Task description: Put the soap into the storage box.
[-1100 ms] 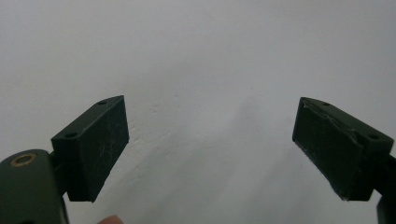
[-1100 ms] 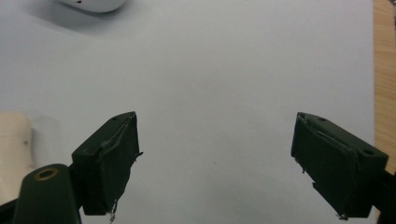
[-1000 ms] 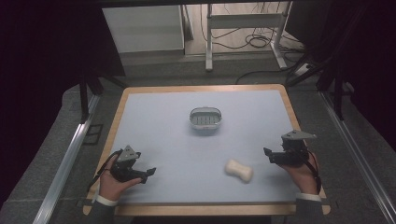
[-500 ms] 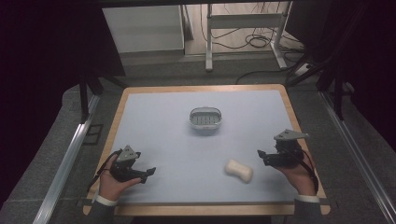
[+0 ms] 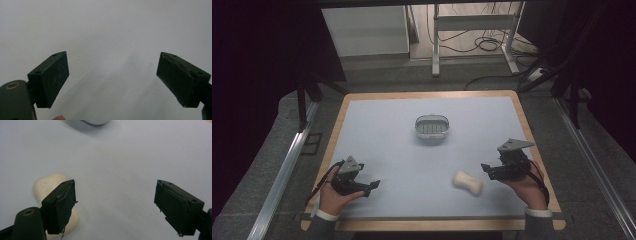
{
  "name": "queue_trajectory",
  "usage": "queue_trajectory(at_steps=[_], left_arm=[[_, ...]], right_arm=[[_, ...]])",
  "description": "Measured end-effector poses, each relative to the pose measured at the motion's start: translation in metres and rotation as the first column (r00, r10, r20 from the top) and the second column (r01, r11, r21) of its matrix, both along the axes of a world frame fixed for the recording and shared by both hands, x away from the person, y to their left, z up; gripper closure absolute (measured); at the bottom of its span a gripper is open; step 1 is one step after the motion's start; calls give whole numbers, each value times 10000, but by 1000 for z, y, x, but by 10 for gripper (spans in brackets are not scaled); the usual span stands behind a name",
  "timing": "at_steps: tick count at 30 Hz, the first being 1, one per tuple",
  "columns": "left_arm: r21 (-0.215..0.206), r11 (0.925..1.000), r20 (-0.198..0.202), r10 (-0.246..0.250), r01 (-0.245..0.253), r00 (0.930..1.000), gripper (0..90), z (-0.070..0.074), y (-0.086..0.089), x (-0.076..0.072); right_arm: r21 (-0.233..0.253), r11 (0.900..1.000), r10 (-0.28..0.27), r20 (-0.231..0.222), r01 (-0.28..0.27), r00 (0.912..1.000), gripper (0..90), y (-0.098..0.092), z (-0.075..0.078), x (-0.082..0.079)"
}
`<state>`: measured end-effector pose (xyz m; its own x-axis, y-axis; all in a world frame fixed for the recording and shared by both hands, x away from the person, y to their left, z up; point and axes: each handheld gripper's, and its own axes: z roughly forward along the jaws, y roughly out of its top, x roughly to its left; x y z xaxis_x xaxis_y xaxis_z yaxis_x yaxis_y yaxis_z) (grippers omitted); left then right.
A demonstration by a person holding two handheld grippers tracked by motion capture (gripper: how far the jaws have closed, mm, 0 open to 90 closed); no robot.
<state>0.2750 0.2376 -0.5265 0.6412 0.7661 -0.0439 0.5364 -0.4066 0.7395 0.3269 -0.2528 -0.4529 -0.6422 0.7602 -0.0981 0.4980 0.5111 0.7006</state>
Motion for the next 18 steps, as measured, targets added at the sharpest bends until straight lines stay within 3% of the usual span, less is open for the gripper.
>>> queue_trajectory(at_steps=[10,18], left_arm=[[-35,10000,3,-15,15,10000,112,1,1,-1],[-227,9997,45,-33,34,10000,112,3,3,-2]], right_arm=[[-392,9972,610,-660,-637,9960,180,20,-7,0],[-989,9870,1140,-1228,-1264,9859,206,41,-8,-3]])
